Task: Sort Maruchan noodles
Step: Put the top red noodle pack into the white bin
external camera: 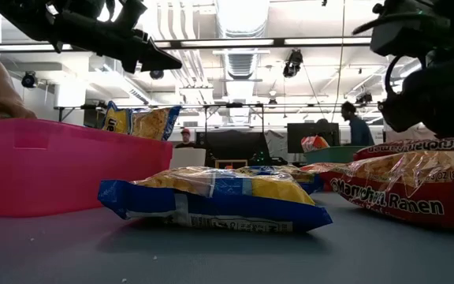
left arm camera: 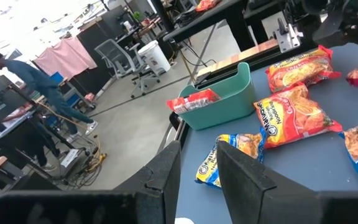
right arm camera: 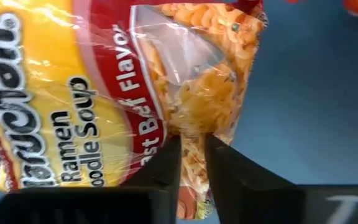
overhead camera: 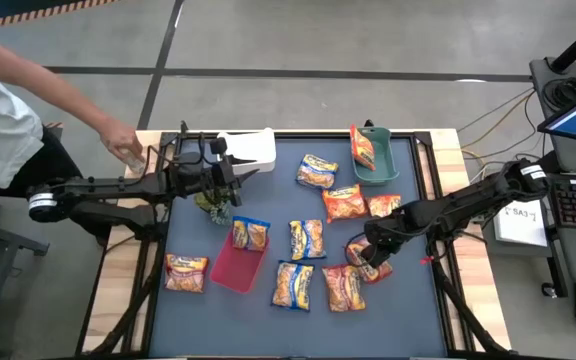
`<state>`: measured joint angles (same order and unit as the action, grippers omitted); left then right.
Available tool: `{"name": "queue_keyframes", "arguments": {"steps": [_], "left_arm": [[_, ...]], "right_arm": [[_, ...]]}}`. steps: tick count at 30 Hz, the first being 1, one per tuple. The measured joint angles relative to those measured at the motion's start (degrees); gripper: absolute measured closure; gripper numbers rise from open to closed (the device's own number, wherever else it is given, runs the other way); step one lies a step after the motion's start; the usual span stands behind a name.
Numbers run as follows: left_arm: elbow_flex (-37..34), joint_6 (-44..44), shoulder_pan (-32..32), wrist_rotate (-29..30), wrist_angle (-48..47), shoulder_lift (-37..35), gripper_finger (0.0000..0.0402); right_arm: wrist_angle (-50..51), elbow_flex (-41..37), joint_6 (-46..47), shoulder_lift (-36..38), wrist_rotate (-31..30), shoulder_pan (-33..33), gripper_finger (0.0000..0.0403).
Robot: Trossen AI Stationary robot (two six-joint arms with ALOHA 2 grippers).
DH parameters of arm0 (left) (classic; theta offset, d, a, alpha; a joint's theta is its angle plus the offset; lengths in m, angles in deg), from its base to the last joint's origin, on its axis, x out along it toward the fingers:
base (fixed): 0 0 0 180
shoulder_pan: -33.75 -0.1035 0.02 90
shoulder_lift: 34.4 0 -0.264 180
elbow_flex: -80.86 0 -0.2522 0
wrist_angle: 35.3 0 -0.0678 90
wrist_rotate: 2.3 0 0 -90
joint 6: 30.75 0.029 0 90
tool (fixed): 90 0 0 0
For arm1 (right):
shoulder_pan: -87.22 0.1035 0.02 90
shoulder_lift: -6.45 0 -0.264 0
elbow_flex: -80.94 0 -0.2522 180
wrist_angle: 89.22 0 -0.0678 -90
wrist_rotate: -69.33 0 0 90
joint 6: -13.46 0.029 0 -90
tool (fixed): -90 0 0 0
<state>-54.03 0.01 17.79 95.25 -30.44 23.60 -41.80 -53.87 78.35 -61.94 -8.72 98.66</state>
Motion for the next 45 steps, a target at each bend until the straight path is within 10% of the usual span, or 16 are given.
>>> {"name": "queue_keyframes", "arguments": {"steps": [11, 26, 45], "left_arm": [[0.0, -1.8, 0.0, -0.2, 2.5, 0.0, 0.0314], [2.0, -7.5, 6.8, -8.6, 8.5, 1.6, 0.0316], [28.8, -14.2, 14.6, -10.3, 8.4, 40.9, 0.0327]], "right_arm": [[-4.2, 2.1, -7.0, 4.7, -11.6, -0.1, 0.0394], [-3.5, 4.2, -7.9, 14.5, -8.8, 0.5, 0.0394], [-3.5, -2.1, -0.3, 14.8, -7.4, 12.3, 0.0394]]}}
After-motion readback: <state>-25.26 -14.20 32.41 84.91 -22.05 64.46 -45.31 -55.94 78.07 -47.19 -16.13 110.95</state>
